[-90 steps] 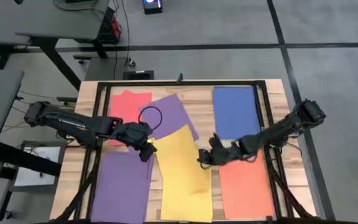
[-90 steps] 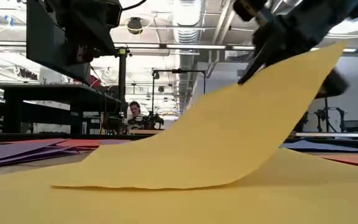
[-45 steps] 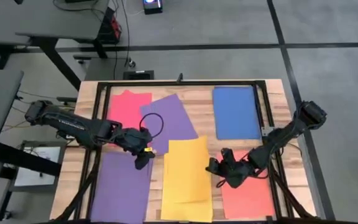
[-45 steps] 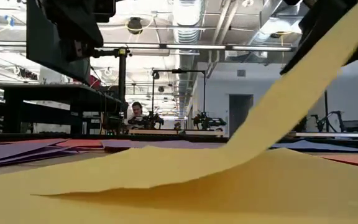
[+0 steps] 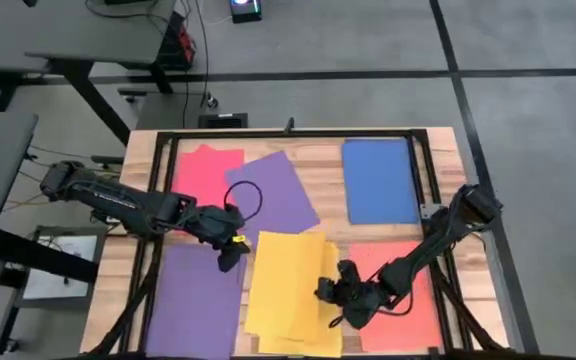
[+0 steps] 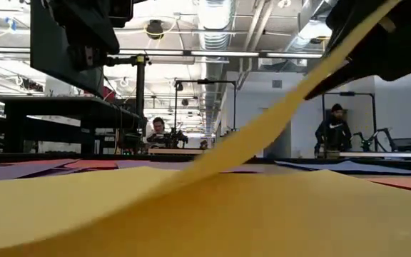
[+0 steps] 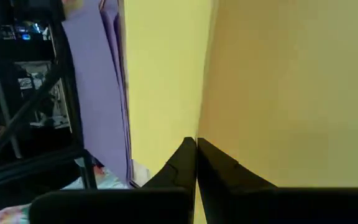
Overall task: Organize paper
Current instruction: Stack the yellow paper on top of the yellow paper
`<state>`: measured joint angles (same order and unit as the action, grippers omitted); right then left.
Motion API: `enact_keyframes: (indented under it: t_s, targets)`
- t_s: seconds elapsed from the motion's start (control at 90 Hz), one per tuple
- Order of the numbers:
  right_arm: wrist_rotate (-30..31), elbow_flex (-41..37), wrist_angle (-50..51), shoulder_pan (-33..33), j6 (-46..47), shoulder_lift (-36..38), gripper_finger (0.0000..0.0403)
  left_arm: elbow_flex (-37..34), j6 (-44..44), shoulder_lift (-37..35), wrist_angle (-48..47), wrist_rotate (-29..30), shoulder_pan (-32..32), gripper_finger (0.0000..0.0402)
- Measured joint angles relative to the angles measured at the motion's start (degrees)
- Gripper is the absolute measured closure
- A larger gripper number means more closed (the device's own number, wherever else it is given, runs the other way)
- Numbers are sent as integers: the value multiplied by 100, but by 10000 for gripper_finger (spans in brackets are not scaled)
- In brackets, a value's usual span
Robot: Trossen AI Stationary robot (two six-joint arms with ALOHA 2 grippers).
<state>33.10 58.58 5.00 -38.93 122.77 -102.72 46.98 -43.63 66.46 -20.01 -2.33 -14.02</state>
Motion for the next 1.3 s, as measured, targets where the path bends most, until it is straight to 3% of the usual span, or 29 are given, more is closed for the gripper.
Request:
enact_keyframes:
  t_s: [0.433, 0.667, 1.3]
  targets:
    - [-28, 232, 299, -337, -109, -124, 403, 0, 87, 0, 0, -17, -2, 402]
    - [-273, 221, 1101, -582, 21, -124, 403, 0, 93, 0, 2, -17, -2, 402]
    - [-632, 307, 1495, -558, 167, -118, 403, 0, 87, 0, 19, -15, -4, 402]
